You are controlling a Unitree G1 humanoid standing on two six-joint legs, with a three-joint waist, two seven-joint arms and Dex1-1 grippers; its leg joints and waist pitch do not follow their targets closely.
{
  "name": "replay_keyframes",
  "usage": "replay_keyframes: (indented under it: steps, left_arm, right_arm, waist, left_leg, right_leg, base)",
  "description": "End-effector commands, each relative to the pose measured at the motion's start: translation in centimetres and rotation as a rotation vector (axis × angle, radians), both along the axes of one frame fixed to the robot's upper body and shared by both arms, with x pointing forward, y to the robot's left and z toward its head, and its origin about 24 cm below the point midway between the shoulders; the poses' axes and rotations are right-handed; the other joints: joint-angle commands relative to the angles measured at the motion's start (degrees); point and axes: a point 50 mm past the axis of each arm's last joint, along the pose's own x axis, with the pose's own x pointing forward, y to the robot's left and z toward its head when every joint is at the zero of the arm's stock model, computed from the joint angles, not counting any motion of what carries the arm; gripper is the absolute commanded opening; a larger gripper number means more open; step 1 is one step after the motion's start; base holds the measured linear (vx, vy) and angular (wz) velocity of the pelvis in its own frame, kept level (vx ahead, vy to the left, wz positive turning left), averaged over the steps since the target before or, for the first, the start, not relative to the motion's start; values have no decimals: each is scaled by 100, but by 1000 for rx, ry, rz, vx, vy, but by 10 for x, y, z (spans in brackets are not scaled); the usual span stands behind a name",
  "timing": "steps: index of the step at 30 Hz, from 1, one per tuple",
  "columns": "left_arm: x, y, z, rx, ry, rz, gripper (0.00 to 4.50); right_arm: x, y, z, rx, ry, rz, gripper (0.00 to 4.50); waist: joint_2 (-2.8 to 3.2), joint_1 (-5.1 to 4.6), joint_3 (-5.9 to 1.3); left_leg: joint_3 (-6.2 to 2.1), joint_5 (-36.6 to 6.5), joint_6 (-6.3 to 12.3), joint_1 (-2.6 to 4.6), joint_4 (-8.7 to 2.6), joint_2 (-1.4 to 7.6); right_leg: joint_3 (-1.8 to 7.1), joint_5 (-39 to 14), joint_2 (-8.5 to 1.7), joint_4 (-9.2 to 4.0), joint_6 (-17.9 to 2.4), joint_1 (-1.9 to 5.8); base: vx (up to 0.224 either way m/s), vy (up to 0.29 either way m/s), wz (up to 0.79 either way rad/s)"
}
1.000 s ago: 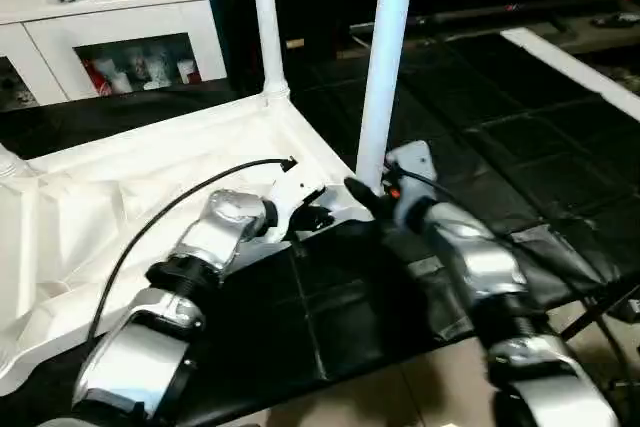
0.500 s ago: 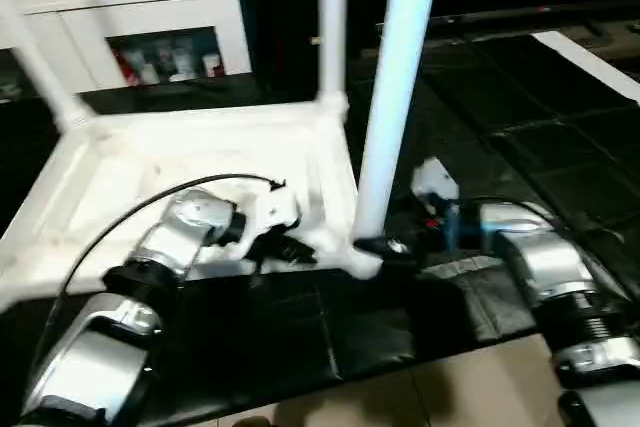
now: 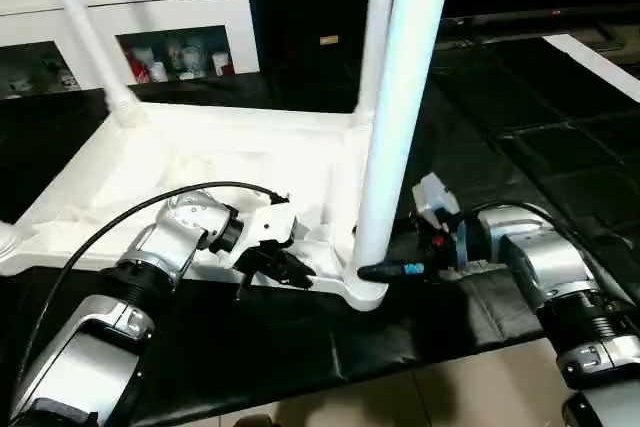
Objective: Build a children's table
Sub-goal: Rotate leg to tighten
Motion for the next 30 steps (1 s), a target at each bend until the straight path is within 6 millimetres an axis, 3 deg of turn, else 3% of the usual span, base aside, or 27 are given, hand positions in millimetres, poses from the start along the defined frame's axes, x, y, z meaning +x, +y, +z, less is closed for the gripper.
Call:
replay_keyframes:
  steps: [1, 10, 18, 21, 23, 24, 25, 26, 28, 30]
  left_arm:
    - [1, -4, 9, 10, -39, -64, 0]
    - [1, -3, 8, 16, -46, -54, 0]
    - [4, -2, 4, 35, -64, 7, 0]
    - [9, -4, 0, 21, -55, 107, 0]
    - [10, -5, 0, 9, -48, 125, 0]
    - [12, -8, 1, -6, -45, 155, 0]
    - [17, -15, 2, -17, -55, 225, 0]
    - [18, -15, 2, -17, -55, 226, 0]
    - [24, -25, 4, -35, -60, 302, 0]
    - [28, -32, 5, -51, -59, 357, 0]
  right_arm:
    - [2, 3, 6, 10, -11, 30, 296]
    - [-1, 4, 3, 8, 12, 59, 219]
    - [-3, 7, 2, 20, 31, 47, 202]
    - [-4, 14, -3, 53, 53, -35, 200]
    - [-4, 16, -4, 51, 52, -58, 200]
    - [-3, 19, -8, 31, 38, -117, 200]
    - [5, 30, -16, -3, 9, -288, 200]
    - [5, 30, -16, -4, 9, -290, 200]
    - [13, 42, -19, -3, 24, -433, 199]
    - [17, 51, -21, -12, 27, -483, 199]
  waist:
    - [-29, -16, -448]
    - [-27, -12, -449]
    - [-15, -22, -447]
    - [10, -25, -429]
    - [-14, -27, -406]
    - [16, -36, -404]
    - [18, -68, -388]
    - [14, -110, -373]
    - [20, -198, -348]
    - [15, -277, -357]
  left_leg:
    - [-13, -863, 423, 19, -354, 166]
    - [-13, -856, 416, 19, -351, 164]
    - [-13, -892, 387, 21, -350, 158]
    - [-7, -1009, 337, 35, -356, 155]
    - [-9, -1143, 248, 46, -377, 140]
    - [-14, -1164, 220, 47, -379, 136]
    - [-23, -1241, 158, 39, -392, 130]
    - [-26, -1336, 60, 68, -407, 112]
    - [-51, -1479, -41, 65, -423, 73]
    - [-53, -1501, -13, 70, -412, 53]
  right_leg:
    - [318, -1077, -359, -331, -1221, 357]
    - [317, -1127, -359, -336, -1204, 356]
    - [315, -1144, -350, -345, -1189, 360]
    - [319, -1396, -348, -377, -1106, 345]
    - [312, -1815, -359, -428, -961, 353]
    - [312, -1898, -360, -431, -926, 354]
    - [305, -2055, -354, -446, -858, 353]
    - [292, -2318, -347, -486, -763, 326]
    - [256, -2759, -343, -537, -579, 341]
    - [245, -2931, -349, -588, -472, 345]
  base:
    - [0, 0, 0]
    - [0, 0, 0]
    - [0, 0, 0]
    - [0, 0, 0]
    - [0, 0, 0]
    - [0, 0, 0]
    - [0, 0, 0]
    - [0, 0, 0]
    - [0, 0, 0]
    - [0, 0, 0]
